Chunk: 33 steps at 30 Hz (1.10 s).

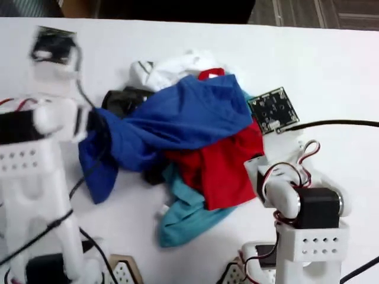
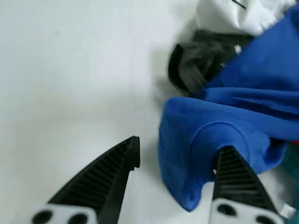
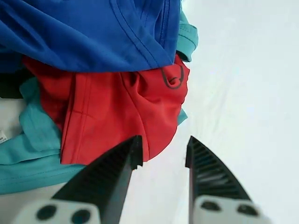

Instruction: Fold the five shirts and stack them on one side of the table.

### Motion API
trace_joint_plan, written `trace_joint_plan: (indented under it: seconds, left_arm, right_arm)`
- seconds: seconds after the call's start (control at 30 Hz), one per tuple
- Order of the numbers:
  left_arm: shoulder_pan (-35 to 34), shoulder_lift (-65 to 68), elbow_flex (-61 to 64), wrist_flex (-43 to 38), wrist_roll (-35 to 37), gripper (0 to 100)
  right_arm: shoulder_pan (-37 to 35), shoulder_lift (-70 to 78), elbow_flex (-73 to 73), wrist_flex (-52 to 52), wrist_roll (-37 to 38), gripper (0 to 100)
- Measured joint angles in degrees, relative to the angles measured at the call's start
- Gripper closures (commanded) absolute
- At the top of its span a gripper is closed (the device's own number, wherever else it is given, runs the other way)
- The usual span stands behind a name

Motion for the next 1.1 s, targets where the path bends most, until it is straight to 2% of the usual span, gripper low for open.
trace_joint_plan:
  seconds: [0.2,0.33,0.53,0.77,0.87,0.97,1.1]
  left_arm:
    - [9.0,5.5,2.1,0.0,1.1,98]
    - [11.3,5.9,0.9,0.0,2.4,89]
    - [11.3,5.9,-9.4,2.5,2.4,75]
    - [11.5,6.0,-25.8,8.0,2.5,72]
    - [12.2,6.9,-25.2,8.1,2.6,72]
    - [14.9,10.4,-19.5,7.3,2.1,72]
    - [18.8,19.5,-11.8,2.8,-3.7,72]
  right_arm:
    - [0.0,0.0,0.3,0.0,0.0,83.5]
    - [0.0,0.0,0.3,0.0,0.0,83.5]
    - [0.0,0.0,0.3,0.0,0.0,83.4]
    - [0.0,0.0,0.3,0.0,0.0,83.4]
    - [0.0,0.0,0.4,0.0,0.0,83.4]
    - [0.0,0.0,0.4,0.0,0.0,83.4]
    - [0.0,0.0,0.4,0.0,0.0,83.4]
